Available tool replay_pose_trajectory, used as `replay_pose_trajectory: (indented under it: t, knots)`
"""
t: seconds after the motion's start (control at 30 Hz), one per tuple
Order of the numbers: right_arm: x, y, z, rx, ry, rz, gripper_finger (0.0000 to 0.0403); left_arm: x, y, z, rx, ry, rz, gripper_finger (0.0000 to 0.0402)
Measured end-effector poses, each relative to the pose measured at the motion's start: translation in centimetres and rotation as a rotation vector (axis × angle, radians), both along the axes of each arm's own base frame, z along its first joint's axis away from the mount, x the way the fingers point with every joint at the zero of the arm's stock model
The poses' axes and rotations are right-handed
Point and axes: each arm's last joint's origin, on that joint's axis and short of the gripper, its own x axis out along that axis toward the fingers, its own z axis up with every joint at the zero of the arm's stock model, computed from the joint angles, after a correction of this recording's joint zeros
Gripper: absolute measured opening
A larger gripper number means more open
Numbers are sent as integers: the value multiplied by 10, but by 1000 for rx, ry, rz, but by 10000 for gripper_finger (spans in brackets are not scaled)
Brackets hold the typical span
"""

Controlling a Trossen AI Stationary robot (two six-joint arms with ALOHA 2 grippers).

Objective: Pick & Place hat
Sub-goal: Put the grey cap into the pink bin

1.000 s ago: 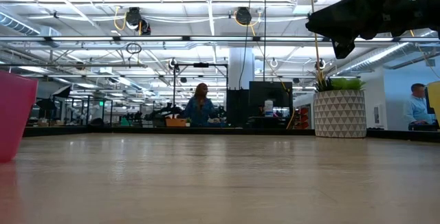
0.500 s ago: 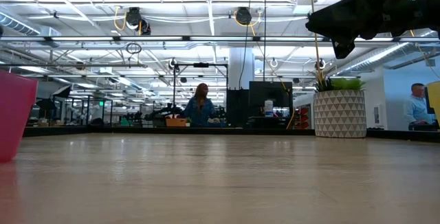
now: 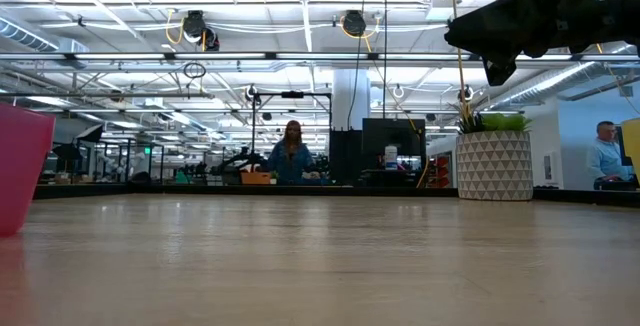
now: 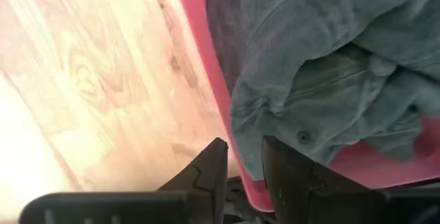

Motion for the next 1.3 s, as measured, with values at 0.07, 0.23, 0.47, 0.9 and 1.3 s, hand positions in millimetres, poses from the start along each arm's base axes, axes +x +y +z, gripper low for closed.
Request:
replay_pose_trajectory:
  t: [0.07, 0.23, 0.47, 0.9, 1.3]
  knots:
    - [0, 0, 0, 0, 1, 0, 59, -3, 0, -4, 17, 12, -5, 92]
    - [0, 0, -1, -3, 8, 0, 59, -13, 2, -28, 53, 89, 4, 92]
    - [0, 0, -1, -2, 7, 1, 59, -25, -1, -74, -10, 121, -19, 92]
    - [0, 0, 0, 0, 0, 0, 59, -28, 1, -98, -54, 90, -47, 92]
    - [0, 0, 0, 0, 0, -1, 59, -31, 8, -58, 108, 205, -89, 92]
